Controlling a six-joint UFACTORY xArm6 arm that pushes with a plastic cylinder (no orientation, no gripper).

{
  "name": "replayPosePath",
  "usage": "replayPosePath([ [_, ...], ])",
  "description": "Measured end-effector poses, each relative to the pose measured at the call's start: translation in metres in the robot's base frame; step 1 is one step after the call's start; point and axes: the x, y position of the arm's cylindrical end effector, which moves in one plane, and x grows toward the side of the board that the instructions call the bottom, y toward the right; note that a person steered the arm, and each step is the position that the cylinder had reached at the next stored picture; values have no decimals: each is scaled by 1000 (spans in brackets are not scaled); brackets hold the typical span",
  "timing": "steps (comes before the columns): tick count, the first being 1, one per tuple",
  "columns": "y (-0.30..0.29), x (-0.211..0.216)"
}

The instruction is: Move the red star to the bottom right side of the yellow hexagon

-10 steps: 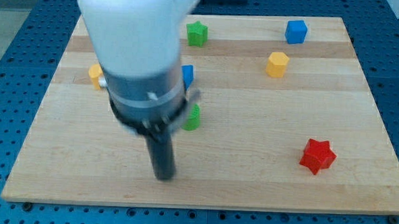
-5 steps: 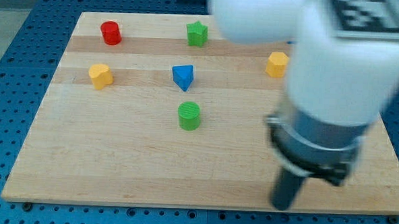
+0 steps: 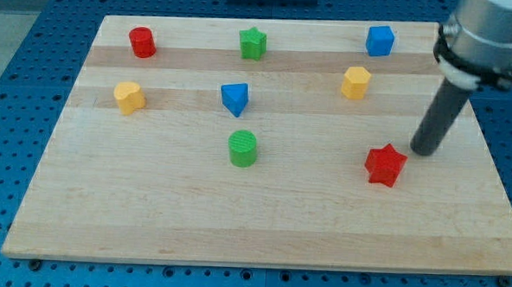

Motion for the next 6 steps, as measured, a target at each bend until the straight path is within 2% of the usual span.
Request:
replayPosePath([
  [1, 12, 58],
  [2, -53, 64],
  [3, -71, 66],
  [4, -82, 106],
  [5, -104, 63],
  [6, -79, 32],
])
